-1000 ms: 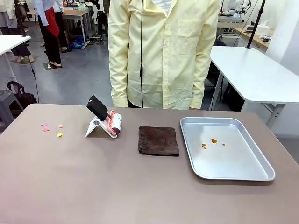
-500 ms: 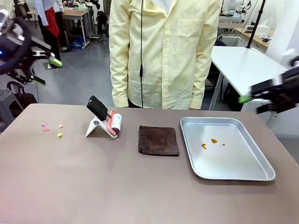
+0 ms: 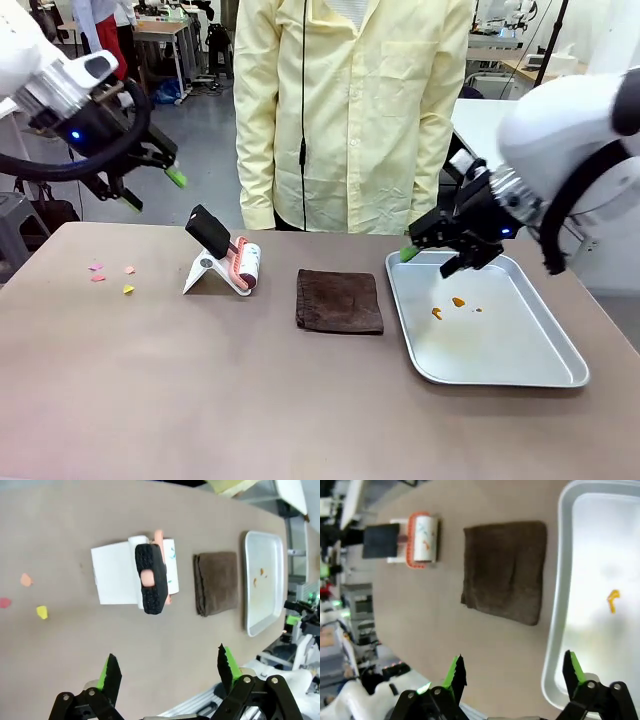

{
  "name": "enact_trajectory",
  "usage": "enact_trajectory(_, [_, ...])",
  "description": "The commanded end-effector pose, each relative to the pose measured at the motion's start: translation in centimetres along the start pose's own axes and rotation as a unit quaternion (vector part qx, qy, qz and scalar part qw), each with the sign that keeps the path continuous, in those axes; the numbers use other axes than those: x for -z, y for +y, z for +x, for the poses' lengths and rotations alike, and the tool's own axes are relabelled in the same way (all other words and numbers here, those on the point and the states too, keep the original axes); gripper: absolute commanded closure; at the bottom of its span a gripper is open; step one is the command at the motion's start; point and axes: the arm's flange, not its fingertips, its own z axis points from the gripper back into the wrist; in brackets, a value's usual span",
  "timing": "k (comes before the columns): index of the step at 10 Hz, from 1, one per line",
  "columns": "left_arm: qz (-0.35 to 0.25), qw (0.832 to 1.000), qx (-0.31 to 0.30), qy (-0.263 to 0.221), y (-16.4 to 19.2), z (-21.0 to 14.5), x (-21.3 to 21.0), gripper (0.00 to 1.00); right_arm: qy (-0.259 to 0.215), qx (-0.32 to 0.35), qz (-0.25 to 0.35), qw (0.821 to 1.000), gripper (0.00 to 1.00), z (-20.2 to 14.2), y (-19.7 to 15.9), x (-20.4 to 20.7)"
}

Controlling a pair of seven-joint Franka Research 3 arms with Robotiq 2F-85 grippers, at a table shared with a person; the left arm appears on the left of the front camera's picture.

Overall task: Clean the surface of the table.
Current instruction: Hold the Lint Roller with your left hand and the towel with your right hand.

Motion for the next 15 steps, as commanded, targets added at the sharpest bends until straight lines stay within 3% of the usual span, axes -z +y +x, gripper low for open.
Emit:
enact_trajectory(1, [0.017, 1.0, 0.007, 0.023, -1.1, -0.1, 1.4, 0.0, 0.025, 0.09, -0.028, 0.995, 0.0, 2.1, 1.3, 1.6])
enact_trajectory(3, [0.04, 0.998, 0.041, 0.041, -2.0, -1.0, 3.2, 0.0, 0.074, 0.147, -0.002, 0.986, 0.0, 2.8, 1.4, 2.0])
enact_trajectory(4, [0.061, 0.996, 0.04, 0.042, -2.8, -1.3, 3.9, 0.0, 0.058, 0.157, -0.005, 0.986, 0.0, 3.0, 0.9, 1.3])
enact_trajectory(5, [0.083, 0.995, 0.038, 0.035, -2.4, -1.5, 3.3, 0.0, 0.055, 0.122, -0.02, 0.991, 0.0, 1.6, 0.3, 3.3])
enact_trajectory(6, [0.033, 0.998, 0.041, 0.045, -2.3, -0.9, 3.8, 0.0, 0.055, 0.122, -0.02, 0.991, 0.0, 1.6, 0.3, 3.3])
enact_trajectory(8, [0.033, 0.998, 0.041, 0.045, -2.3, -0.9, 3.8, 0.0, 0.063, 0.141, -0.014, 0.988, 0.0, 2.2, 0.3, 2.8])
enact_trajectory(9, [0.049, 0.997, 0.044, 0.047, -2.4, -1.0, 4.0, 0.0, 0.044, 0.144, -0.007, 0.989, 0.0, 1.7, 0.2, 2.5])
enact_trajectory(10, [0.006, 0.999, 0.042, 0.008, -2.7, 0.6, 4.8, 0.0, 0.028, 0.123, 0.014, 0.992, 0.0, 2.9, 1.7, 3.3])
enact_trajectory(11, [0.023, 0.999, 0.014, -0.033, -2.1, 1.5, 5.1, 0.0, 0.033, 0.111, 0.021, 0.993, 0.0, 4.2, 3.0, 4.4])
enact_trajectory(13, [-0.021, 0.999, 0.015, -0.048, -0.6, 2.0, 5.3, 0.0, 0.087, 0.127, -0.025, 0.988, 0.0, 7.1, 4.3, 7.7])
enact_trajectory(15, [0.004, 1.0, -0.003, -0.03, 0.9, 2.4, 6.4, 0.0, 0.092, 0.137, -0.038, 0.986, 0.0, 9.0, 5.5, 9.7])
